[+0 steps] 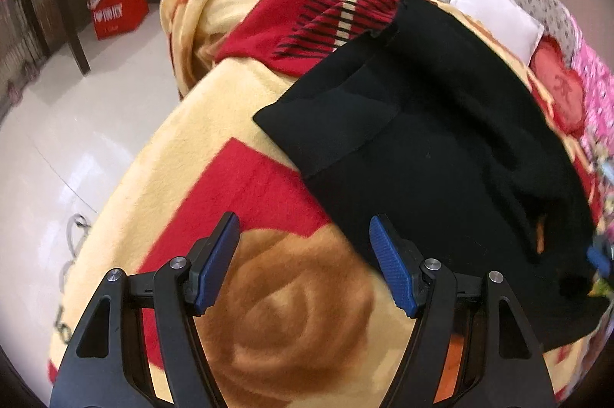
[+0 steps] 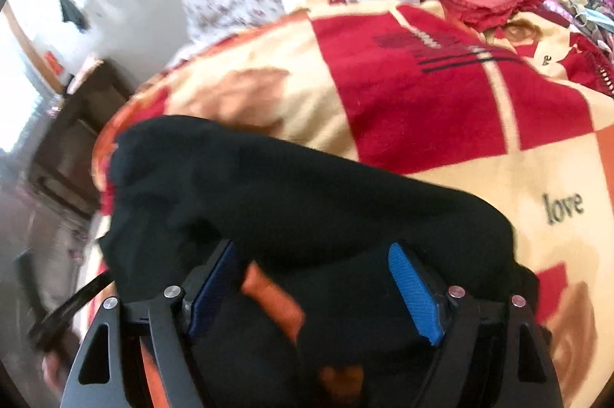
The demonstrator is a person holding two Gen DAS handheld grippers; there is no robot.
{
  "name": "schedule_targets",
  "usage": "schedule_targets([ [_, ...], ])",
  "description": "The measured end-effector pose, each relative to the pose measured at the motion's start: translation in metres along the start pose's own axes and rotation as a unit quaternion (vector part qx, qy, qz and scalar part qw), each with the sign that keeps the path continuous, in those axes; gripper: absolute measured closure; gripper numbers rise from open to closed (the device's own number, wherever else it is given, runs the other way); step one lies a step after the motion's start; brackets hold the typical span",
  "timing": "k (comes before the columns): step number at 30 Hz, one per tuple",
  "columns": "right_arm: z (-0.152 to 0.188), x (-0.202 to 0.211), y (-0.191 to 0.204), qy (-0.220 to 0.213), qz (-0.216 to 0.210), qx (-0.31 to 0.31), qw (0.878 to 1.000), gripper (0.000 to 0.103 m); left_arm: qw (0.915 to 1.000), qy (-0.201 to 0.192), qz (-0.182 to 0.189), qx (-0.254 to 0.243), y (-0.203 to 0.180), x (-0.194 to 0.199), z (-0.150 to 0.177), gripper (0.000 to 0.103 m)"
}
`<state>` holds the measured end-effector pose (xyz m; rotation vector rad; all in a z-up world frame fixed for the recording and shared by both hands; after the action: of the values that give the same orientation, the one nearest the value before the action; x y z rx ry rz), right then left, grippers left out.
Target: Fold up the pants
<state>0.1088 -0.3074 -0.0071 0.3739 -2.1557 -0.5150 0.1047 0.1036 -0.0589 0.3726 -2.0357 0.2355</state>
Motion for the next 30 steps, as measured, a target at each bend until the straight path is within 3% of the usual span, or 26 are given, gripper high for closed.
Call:
schedule_targets([
  [8,0.048,0.058,-0.009,-0.009,0.024,0.009,1.000,0.023,0.9996,0.008,0.018,-0.021,-0.030,-0.008,-0.015,0.033],
  [10,0.059,0.070,-0.014,-0.021,0.029,0.003,0.999,0.023,0.9990,0.006,0.030,-0.032,-0.039,-0.009,-0.017,0.050],
  [11,0.065,0.075,-0.015,-0.027,0.031,-0.002,0.999,0.023,0.9990,0.003,0.024,-0.037,-0.042,-0.009,-0.016,0.074],
  [12,0.068,0.081,-0.019,-0.034,0.031,-0.008,0.999,0.023,0.9988,0.003,0.024,-0.042,-0.045,-0.010,-0.016,0.086],
  [14,0.072,0.089,-0.028,-0.040,0.024,-0.026,0.999,0.023,0.9985,0.002,0.035,-0.043,-0.047,-0.008,-0.015,0.091],
  [22,0.079,0.105,-0.062,-0.060,0.001,-0.109,0.992,0.023,0.9954,-0.034,0.076,-0.048,-0.012,0.046,0.018,0.094],
  [26,0.082,0.104,-0.071,-0.061,-0.002,-0.133,0.989,0.023,0.9948,-0.020,0.093,-0.038,0.019,0.058,0.045,0.094],
  [30,0.084,0.101,-0.080,-0.066,-0.032,-0.159,0.985,0.023,0.9972,-0.025,0.051,-0.049,0.034,0.059,0.062,0.095],
])
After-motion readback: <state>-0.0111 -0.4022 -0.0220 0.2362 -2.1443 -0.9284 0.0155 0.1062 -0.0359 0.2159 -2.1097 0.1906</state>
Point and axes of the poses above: each gripper's, at about its wrist camera, not at the fingertips, and x roughly against the way its jaws point, y to its left, z to its underside, the point moved 1 cm from there along -x, roughly the way its jaws point, and after that the axes turned 14 degrees about -z, right-handed, at the moved point
